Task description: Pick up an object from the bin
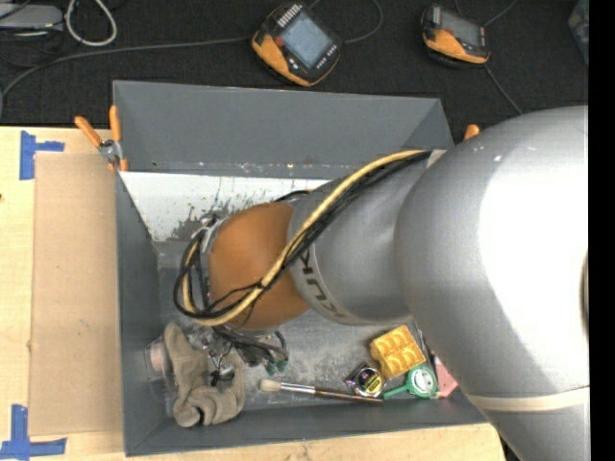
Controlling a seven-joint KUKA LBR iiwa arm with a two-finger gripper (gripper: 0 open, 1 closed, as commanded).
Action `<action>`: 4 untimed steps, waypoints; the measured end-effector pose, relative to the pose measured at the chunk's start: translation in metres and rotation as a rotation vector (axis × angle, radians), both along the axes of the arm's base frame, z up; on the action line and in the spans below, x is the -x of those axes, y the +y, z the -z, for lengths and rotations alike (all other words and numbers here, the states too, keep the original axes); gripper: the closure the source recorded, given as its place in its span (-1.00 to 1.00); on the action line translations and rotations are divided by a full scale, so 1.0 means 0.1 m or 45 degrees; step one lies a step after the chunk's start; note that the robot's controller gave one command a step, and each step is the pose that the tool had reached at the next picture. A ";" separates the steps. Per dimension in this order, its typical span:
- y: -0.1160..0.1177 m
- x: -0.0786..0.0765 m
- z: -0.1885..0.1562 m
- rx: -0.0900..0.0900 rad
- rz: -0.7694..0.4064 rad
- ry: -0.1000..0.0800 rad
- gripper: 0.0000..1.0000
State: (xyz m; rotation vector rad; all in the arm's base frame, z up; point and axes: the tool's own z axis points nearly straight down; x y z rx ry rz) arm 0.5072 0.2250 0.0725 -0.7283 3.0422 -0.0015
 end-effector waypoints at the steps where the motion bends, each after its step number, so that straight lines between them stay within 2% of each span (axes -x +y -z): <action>1: -0.01 0.00 -0.07 0.001 0.001 0.000 1.00; 2: 0.00 0.00 -0.15 0.001 0.001 0.002 1.00; 3: -0.01 0.03 -0.33 0.005 0.002 0.013 1.00; 4: 0.00 0.01 -0.63 0.002 0.003 0.004 1.00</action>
Offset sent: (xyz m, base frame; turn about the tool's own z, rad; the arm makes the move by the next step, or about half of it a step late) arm -0.0002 -0.0004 0.0098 0.0011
